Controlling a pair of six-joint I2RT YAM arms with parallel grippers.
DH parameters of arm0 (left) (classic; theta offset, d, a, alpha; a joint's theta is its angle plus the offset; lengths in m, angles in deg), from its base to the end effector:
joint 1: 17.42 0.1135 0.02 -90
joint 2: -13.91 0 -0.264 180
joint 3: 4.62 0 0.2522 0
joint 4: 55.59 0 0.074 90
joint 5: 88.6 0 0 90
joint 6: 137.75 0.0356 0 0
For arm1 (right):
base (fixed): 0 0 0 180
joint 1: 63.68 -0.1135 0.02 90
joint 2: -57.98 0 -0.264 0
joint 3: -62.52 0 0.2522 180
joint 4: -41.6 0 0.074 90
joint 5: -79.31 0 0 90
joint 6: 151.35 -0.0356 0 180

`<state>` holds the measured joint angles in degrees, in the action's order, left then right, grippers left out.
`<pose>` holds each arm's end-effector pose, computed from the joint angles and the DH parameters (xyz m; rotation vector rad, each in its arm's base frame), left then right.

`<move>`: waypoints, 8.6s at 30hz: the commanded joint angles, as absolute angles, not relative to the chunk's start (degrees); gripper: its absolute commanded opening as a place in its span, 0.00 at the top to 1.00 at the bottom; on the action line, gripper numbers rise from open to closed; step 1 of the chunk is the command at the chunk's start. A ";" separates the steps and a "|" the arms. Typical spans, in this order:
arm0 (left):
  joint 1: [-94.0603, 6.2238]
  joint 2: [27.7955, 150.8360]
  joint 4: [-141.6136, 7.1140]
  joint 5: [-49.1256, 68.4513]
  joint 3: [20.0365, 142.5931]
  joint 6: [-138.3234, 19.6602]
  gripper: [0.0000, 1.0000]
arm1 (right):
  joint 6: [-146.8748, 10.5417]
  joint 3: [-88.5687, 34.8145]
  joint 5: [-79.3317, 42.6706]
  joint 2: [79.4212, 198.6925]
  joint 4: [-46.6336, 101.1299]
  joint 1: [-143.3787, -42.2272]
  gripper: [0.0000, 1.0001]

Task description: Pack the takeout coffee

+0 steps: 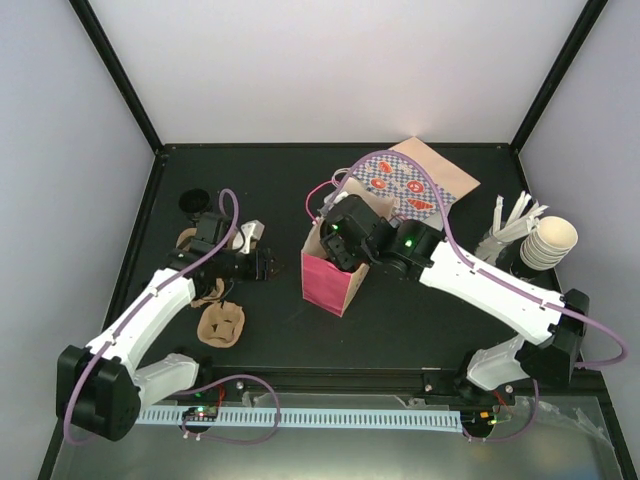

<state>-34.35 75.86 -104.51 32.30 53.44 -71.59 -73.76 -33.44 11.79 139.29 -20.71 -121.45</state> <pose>0.1962 -0.0788 0.2461 0.0831 2.5631 -0.9608 0.1694 0.2432 0.3592 -0.7298 2.2094 0.1392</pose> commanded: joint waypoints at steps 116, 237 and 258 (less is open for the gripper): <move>-75.51 91.73 -53.71 5.92 43.02 -105.85 0.96 | -67.45 -38.69 -9.09 140.65 -29.06 -113.81 0.59; -29.75 76.25 -98.57 32.68 65.68 -68.93 0.01 | -49.58 -6.76 24.34 117.97 -6.56 -147.44 0.57; -30.51 102.94 -89.82 38.96 68.31 -70.14 0.05 | -33.99 1.48 24.51 118.98 11.52 -147.44 0.56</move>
<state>-30.24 100.85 -92.71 37.32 68.00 -69.53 -36.80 1.64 23.79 118.47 6.85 -146.96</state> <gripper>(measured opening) 0.949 0.712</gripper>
